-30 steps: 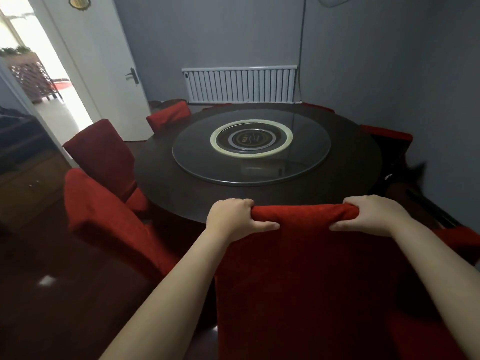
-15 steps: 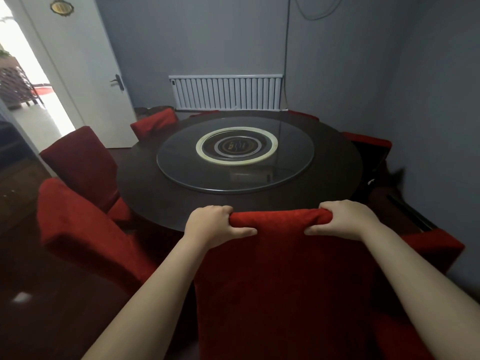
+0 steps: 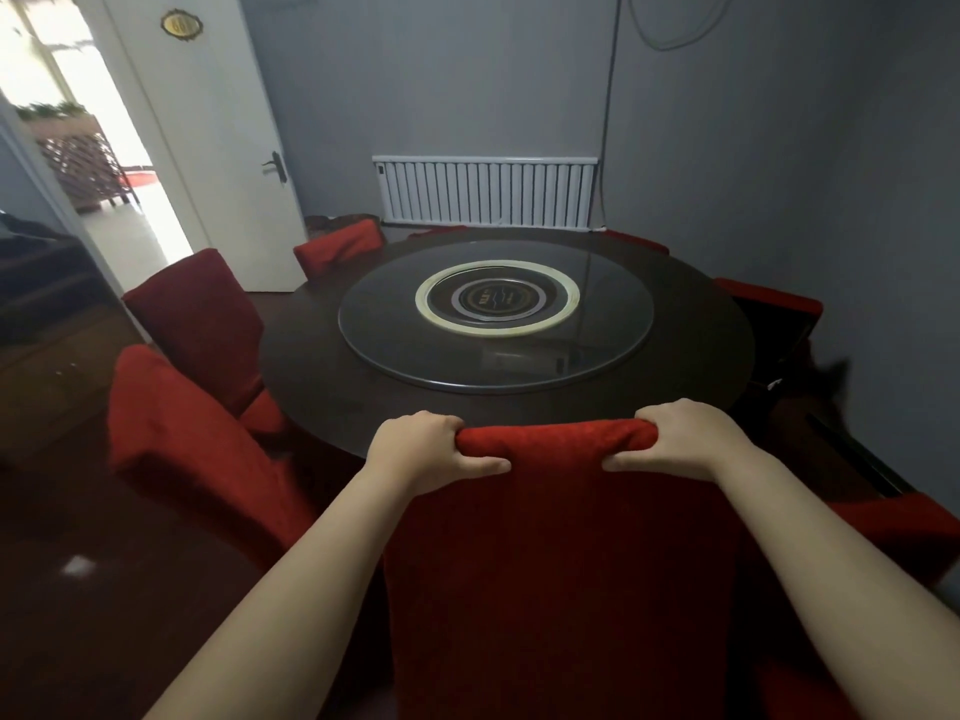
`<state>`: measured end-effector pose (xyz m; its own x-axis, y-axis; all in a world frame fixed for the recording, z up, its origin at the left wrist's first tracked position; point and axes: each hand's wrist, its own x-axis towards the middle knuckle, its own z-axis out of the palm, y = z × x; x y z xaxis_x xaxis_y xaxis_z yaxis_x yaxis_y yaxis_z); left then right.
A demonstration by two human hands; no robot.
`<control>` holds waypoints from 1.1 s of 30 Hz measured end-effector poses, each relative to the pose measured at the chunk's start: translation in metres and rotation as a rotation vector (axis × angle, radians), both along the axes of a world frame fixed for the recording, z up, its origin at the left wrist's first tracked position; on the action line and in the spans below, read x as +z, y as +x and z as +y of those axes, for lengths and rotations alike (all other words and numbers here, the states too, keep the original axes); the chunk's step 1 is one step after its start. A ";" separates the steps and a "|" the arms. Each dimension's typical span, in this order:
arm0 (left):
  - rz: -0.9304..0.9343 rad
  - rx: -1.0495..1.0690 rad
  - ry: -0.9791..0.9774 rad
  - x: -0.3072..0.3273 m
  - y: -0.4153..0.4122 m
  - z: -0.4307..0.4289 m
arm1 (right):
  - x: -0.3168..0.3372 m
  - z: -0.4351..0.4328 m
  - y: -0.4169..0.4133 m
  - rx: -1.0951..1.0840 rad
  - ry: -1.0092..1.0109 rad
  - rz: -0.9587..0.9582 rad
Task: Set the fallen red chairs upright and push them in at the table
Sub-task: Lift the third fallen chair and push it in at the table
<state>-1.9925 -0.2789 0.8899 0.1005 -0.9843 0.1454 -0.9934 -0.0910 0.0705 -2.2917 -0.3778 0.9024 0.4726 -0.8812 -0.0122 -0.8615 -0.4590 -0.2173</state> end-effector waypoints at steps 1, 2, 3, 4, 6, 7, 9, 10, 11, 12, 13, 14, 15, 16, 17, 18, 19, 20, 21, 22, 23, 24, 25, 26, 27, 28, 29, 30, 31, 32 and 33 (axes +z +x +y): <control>0.000 0.002 0.017 0.002 -0.001 -0.003 | 0.000 -0.001 -0.001 -0.002 0.009 -0.007; -0.001 -0.006 0.033 0.004 -0.004 -0.007 | 0.000 -0.002 -0.004 -0.006 0.014 -0.015; -0.004 -0.018 0.047 0.007 -0.007 -0.011 | 0.000 -0.003 -0.008 -0.008 0.020 -0.023; -0.007 -0.034 0.058 0.009 -0.011 -0.016 | 0.000 -0.004 -0.013 -0.013 0.027 -0.033; -0.017 -0.073 0.069 0.014 -0.020 -0.028 | 0.000 -0.008 -0.025 -0.036 0.044 -0.055; -0.019 -0.091 0.083 0.016 -0.025 -0.034 | -0.002 -0.009 -0.031 -0.050 0.053 -0.066; -0.028 -0.118 0.116 0.019 -0.032 -0.044 | -0.004 -0.012 -0.041 -0.071 0.046 -0.086; -0.034 -0.124 0.127 0.021 -0.034 -0.048 | -0.004 -0.013 -0.043 -0.077 0.035 -0.094; -0.040 -0.126 0.133 0.021 -0.034 -0.051 | -0.005 -0.015 -0.044 -0.078 0.027 -0.099; -0.046 -0.125 0.136 0.021 -0.033 -0.053 | -0.005 -0.017 -0.043 -0.076 0.023 -0.098; -0.049 -0.123 0.140 0.020 -0.031 -0.055 | -0.005 -0.019 -0.041 -0.073 0.021 -0.094; -0.043 -0.120 0.149 0.019 -0.029 -0.056 | -0.005 -0.021 -0.038 -0.068 0.019 -0.086; -0.036 -0.115 0.159 0.017 -0.025 -0.056 | -0.006 -0.023 -0.033 -0.058 0.017 -0.082; -0.032 -0.111 0.164 0.016 -0.022 -0.056 | -0.005 -0.025 -0.029 -0.049 0.010 -0.081; -0.030 -0.104 0.168 0.016 -0.018 -0.055 | -0.005 -0.027 -0.024 -0.041 0.004 -0.080; -0.029 -0.099 0.168 0.015 -0.015 -0.054 | -0.004 -0.028 -0.020 -0.036 -0.004 -0.077; -0.030 -0.097 0.165 0.015 -0.013 -0.053 | -0.004 -0.030 -0.016 -0.032 -0.008 -0.072; -0.032 -0.094 0.158 0.015 -0.009 -0.052 | -0.004 -0.032 -0.012 -0.023 -0.009 -0.068; -0.036 -0.097 0.153 0.015 -0.007 -0.052 | -0.004 -0.033 -0.011 -0.017 -0.007 -0.070; -0.041 -0.099 0.152 0.014 -0.005 -0.053 | -0.005 -0.034 -0.010 -0.011 -0.001 -0.072; -0.046 -0.098 0.152 0.014 -0.003 -0.053 | -0.005 -0.036 -0.009 -0.006 0.003 -0.073; -0.053 -0.096 0.151 0.015 -0.002 -0.054 | -0.005 -0.038 -0.008 -0.001 -0.001 -0.075; -0.061 -0.091 0.147 0.016 -0.001 -0.055 | -0.005 -0.040 -0.008 0.003 -0.003 -0.075; -0.071 -0.085 0.139 0.018 0.000 -0.057 | -0.003 -0.042 -0.007 0.008 -0.005 -0.080; -0.083 -0.079 0.130 0.020 0.000 -0.059 | -0.002 -0.045 -0.007 0.014 -0.004 -0.086; -0.096 -0.072 0.122 0.022 0.000 -0.061 | -0.002 -0.049 -0.006 0.018 0.001 -0.094; -0.106 -0.064 0.116 0.024 0.001 -0.062 | -0.001 -0.052 -0.003 0.025 0.011 -0.103; -0.112 -0.055 0.112 0.026 0.003 -0.062 | 0.000 -0.055 0.000 0.036 0.025 -0.111; -0.115 -0.045 0.112 0.026 0.006 -0.062 | 0.000 -0.057 0.003 0.049 0.035 -0.118; -0.115 -0.036 0.117 0.025 0.009 -0.062 | 0.000 -0.060 0.008 0.062 0.038 -0.124; -0.112 -0.028 0.124 0.024 0.014 -0.063 | 0.000 -0.063 0.013 0.077 0.030 -0.128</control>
<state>-1.9790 -0.3416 0.9138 0.0625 -0.9976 0.0312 -0.9966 -0.0641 -0.0513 -2.2786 -0.4408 0.9019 0.5380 -0.8426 0.0265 -0.7883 -0.5140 -0.3382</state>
